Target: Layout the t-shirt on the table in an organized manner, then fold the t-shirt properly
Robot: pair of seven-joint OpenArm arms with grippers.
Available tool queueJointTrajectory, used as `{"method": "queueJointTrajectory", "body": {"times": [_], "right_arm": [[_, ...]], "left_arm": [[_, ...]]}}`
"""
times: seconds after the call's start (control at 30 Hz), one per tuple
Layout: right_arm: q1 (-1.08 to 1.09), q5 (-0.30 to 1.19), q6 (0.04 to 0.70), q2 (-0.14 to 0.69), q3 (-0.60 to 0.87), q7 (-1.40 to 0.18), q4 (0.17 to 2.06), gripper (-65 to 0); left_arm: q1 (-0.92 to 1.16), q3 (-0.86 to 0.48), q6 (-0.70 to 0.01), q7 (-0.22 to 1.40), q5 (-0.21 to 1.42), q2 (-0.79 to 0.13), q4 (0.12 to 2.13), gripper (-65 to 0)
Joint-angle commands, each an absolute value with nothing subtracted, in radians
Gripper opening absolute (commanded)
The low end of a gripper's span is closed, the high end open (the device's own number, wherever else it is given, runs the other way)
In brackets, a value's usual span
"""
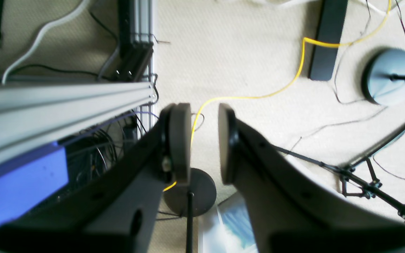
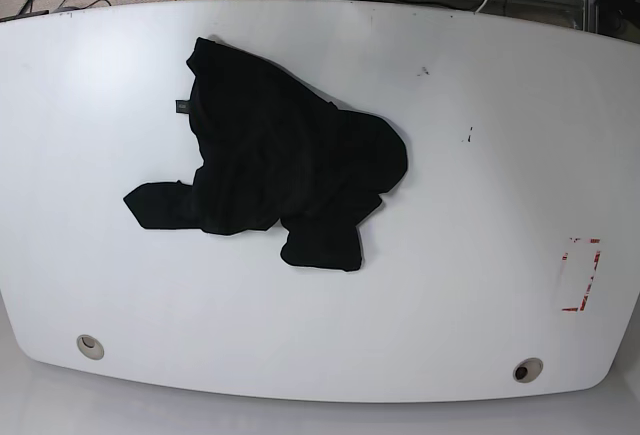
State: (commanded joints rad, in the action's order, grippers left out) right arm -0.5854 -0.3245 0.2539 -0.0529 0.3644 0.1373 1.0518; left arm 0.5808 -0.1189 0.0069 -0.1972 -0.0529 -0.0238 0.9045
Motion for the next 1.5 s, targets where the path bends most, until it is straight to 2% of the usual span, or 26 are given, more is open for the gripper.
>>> {"method": "queueJointTrajectory", "body": {"times": [0.27, 0.5, 0.83, 1.17, 1.27, 1.4, 1.5], "right_arm": [[-0.619, -0.323, 0.254, -0.053, 0.364, 0.137, 1.049, -52.0], [-0.668, -0.323, 0.254, -0.059, 0.364, 0.139, 1.047, -52.0], [-0.751, -0.323, 0.254, -0.084, 0.364, 0.143, 1.09, -52.0], [-0.842, -0.32, 0.254, -0.105, 0.366, 0.143, 1.208, -52.0], [-0.875, -0.28, 0.254, -0.107, 0.364, 0.143, 1.251, -52.0], [-0.92, -0.208, 0.275, -0.105, 0.364, 0.142, 1.3, -52.0], [-0.96, -0.166, 0.318, -0.104, 0.364, 0.139, 1.351, -52.0]], "left_arm": [[0.599, -0.12, 0.007, -0.2, -0.05, -0.025, 0.906, -64.4], [0.631, -0.122, 0.007, -0.282, -0.05, -0.025, 0.912, -64.4], [0.723, -0.122, 0.007, -0.285, -0.048, -0.025, 1.04, -64.4], [0.828, -0.122, 0.007, -0.285, -0.047, -0.039, 1.161, -64.4], [0.86, -0.122, 0.007, -0.285, -0.047, -0.039, 1.194, -64.4], [0.901, -0.122, 0.007, -0.285, -0.047, -0.039, 1.242, -64.4], [0.944, -0.122, 0.007, -0.285, -0.045, -0.039, 1.297, -64.4]]}}
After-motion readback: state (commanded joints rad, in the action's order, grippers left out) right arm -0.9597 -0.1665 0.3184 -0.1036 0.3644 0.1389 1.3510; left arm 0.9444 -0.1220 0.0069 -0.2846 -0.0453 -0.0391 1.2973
